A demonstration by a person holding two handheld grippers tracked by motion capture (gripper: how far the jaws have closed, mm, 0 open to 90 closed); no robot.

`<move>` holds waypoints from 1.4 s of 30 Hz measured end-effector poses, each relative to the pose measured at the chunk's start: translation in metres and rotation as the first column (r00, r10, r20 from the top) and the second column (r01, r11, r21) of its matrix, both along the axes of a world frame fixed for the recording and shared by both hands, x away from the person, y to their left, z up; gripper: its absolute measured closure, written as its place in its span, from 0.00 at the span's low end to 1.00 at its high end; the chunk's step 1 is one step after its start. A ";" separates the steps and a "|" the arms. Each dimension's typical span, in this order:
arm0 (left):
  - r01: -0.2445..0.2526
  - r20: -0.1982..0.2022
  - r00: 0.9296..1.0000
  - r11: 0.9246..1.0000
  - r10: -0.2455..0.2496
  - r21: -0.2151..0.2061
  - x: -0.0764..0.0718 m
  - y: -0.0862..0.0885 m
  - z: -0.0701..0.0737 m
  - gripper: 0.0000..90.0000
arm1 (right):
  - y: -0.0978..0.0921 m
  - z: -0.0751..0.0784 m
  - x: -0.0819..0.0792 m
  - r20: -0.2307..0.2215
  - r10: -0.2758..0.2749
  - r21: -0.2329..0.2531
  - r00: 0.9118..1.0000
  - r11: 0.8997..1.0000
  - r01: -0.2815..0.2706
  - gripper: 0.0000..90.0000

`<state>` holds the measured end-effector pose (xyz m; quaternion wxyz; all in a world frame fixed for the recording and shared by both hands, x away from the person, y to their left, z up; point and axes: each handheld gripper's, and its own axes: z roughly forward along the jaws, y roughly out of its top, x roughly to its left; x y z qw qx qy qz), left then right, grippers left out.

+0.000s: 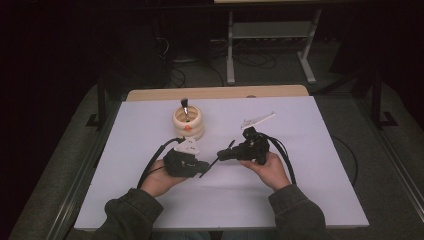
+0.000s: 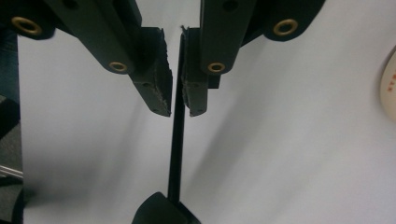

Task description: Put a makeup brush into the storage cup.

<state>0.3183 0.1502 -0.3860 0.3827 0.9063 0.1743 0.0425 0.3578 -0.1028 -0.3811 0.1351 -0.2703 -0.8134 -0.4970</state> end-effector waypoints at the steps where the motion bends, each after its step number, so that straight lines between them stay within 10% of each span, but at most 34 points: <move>1: -0.006 -0.005 1.000 1.000 0.006 -0.003 -0.001 0.001 -0.001 0.89 | 0.001 0.001 0.000 0.007 0.001 -0.007 1.000 1.000 -0.001 0.94; 14: -0.056 -0.018 0.998 0.998 0.055 -0.025 -0.015 0.024 -0.006 0.80 | 0.006 0.014 0.001 0.066 0.000 -0.144 0.998 0.990 0.009 0.94; 33: -0.122 0.042 0.991 0.991 0.125 -0.051 -0.021 0.044 -0.009 0.75 | 0.013 0.034 0.018 0.088 0.016 -0.172 0.996 0.985 0.000 0.94; 42: -0.126 0.006 0.992 0.990 0.126 -0.061 -0.021 0.051 -0.015 0.63 | 0.014 0.046 0.031 0.099 0.009 -0.167 0.995 0.986 0.008 0.94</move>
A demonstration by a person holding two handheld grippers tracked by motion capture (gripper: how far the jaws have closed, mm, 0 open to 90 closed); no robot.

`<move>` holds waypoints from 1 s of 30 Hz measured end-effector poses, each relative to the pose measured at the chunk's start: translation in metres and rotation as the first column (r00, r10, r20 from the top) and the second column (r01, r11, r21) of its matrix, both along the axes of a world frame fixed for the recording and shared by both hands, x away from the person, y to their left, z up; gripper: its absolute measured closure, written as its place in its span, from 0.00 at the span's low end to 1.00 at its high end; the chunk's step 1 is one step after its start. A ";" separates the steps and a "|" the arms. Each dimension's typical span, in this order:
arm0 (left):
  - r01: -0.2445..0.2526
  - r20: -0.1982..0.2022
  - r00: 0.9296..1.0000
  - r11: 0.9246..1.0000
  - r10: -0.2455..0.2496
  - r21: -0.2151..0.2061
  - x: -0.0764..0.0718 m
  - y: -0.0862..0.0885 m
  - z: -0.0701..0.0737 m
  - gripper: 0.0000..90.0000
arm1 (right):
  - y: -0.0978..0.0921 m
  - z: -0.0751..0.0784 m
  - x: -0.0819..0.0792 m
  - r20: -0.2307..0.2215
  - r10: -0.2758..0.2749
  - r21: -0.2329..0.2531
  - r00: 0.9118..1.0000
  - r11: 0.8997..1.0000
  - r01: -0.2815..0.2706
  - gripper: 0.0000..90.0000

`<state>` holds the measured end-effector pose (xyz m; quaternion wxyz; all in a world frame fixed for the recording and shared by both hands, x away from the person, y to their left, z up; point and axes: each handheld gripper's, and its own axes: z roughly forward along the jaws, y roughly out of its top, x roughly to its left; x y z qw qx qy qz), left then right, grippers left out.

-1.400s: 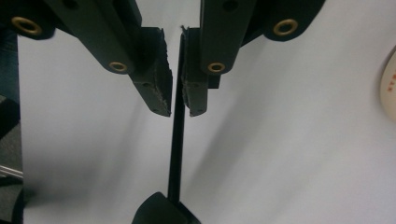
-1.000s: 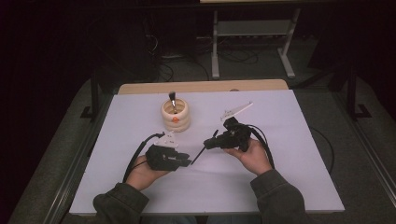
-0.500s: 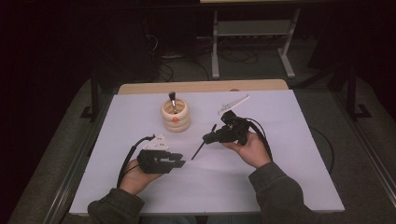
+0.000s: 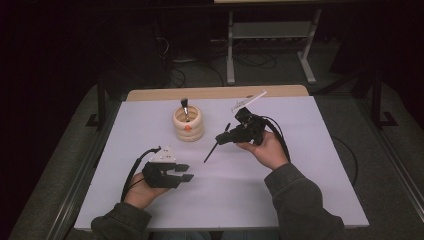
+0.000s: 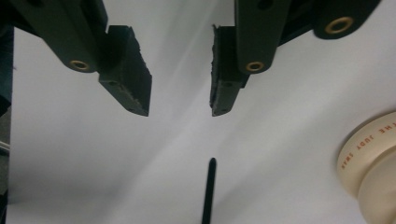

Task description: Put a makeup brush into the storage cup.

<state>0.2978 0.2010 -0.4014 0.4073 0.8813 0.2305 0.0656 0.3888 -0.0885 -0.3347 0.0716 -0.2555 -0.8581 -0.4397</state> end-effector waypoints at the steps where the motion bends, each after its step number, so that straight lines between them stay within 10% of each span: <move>1: 0.005 0.001 1.000 1.000 -0.005 -0.003 0.000 0.000 0.000 0.62 | 0.000 0.002 0.001 -0.004 -0.004 -0.010 1.000 1.000 0.004 0.94; 30: -0.071 0.000 0.997 0.997 0.071 -0.038 0.004 0.008 0.001 0.43 | 0.027 0.066 0.045 0.067 -0.061 -0.033 0.996 0.997 0.063 0.94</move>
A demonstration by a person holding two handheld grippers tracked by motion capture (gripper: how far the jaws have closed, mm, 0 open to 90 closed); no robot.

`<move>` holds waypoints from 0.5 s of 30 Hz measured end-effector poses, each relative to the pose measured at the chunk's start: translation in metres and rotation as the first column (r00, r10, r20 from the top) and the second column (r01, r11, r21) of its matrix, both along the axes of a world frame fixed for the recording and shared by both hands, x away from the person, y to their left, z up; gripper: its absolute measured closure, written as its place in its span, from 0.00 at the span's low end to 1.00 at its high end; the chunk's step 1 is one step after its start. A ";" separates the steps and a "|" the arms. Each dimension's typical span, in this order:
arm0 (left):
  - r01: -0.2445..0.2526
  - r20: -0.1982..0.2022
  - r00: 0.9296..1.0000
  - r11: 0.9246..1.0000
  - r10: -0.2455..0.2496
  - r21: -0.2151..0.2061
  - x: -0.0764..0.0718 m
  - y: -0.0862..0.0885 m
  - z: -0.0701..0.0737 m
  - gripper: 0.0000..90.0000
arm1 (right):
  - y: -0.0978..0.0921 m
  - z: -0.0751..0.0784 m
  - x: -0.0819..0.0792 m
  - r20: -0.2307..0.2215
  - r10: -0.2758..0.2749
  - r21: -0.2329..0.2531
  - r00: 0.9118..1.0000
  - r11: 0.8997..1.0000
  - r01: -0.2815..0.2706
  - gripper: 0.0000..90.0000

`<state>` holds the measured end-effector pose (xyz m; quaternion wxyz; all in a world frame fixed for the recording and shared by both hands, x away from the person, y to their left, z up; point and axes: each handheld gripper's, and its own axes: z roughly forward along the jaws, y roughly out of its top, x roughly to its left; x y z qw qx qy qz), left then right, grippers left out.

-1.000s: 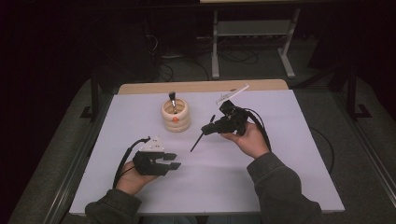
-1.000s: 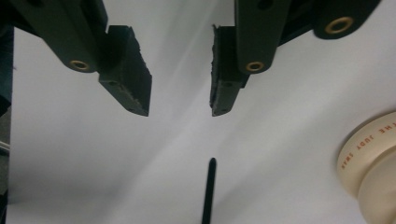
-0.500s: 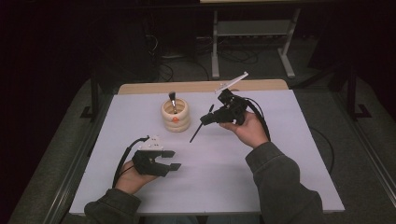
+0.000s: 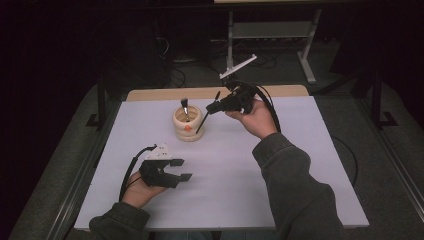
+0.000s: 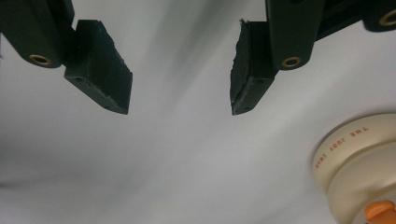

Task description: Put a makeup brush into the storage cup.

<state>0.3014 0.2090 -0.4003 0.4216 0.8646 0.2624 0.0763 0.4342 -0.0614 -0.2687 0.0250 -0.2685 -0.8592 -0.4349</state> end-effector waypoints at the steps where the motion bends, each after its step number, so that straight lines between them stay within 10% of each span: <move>1: 0.000 0.000 1.000 1.000 0.000 0.000 0.000 0.000 0.000 0.43 | 0.000 0.000 0.000 0.000 0.000 0.000 1.000 1.000 0.000 0.94; 15: -0.011 -0.004 1.000 1.000 0.010 -0.015 0.000 0.003 -0.001 0.41 | 0.028 0.025 0.033 0.018 -0.052 -0.023 0.998 0.998 0.053 0.94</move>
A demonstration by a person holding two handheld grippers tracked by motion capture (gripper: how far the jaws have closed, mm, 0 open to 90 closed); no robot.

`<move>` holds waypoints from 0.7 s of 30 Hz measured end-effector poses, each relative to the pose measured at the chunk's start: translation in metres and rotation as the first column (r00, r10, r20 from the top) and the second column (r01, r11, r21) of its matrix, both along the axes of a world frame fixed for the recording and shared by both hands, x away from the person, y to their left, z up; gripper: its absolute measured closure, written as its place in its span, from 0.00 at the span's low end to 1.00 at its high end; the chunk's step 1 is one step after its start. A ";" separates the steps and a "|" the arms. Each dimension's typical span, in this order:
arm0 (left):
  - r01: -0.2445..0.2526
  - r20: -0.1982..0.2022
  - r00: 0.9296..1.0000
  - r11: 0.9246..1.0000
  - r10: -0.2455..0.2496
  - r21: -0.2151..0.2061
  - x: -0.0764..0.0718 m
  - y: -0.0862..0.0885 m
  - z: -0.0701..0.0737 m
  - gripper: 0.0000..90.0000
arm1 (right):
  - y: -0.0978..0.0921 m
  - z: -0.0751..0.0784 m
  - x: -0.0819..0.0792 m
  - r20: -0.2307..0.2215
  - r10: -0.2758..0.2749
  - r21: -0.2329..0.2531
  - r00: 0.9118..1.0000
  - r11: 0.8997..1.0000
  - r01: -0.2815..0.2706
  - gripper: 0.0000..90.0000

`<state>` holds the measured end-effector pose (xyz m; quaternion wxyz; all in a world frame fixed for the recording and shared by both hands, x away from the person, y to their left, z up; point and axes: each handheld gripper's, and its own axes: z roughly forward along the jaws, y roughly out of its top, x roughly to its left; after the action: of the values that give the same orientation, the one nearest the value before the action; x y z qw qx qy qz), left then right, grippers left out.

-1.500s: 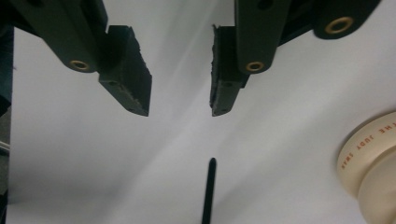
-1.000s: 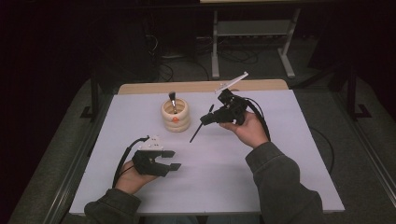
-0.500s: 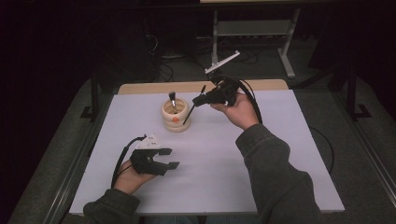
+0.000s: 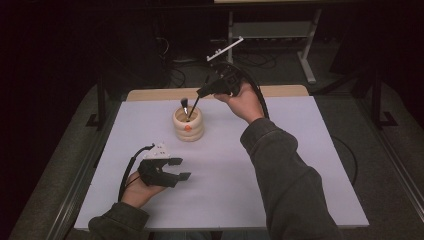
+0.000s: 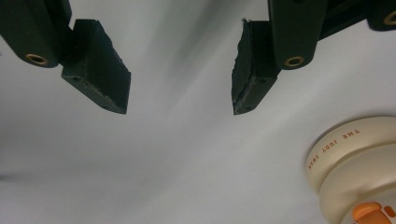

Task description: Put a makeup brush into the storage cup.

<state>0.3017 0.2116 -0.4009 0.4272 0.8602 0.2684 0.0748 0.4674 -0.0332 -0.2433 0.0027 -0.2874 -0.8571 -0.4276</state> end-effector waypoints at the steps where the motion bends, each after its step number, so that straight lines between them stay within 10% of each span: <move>1: -0.001 0.001 1.000 1.000 0.001 0.002 0.000 0.000 -0.001 0.41 | 0.001 0.001 0.002 -0.002 -0.005 -0.003 1.000 1.000 0.005 0.94; 21: -0.011 0.003 1.000 1.000 0.011 -0.010 0.001 0.002 0.000 0.38 | 0.013 -0.009 0.036 -0.004 -0.093 -0.048 0.996 0.995 0.093 0.94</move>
<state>0.3025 0.2136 -0.4007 0.4316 0.8563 0.2729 0.0773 0.5032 -0.0198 -0.2526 -0.0213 -0.3284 -0.8528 -0.4056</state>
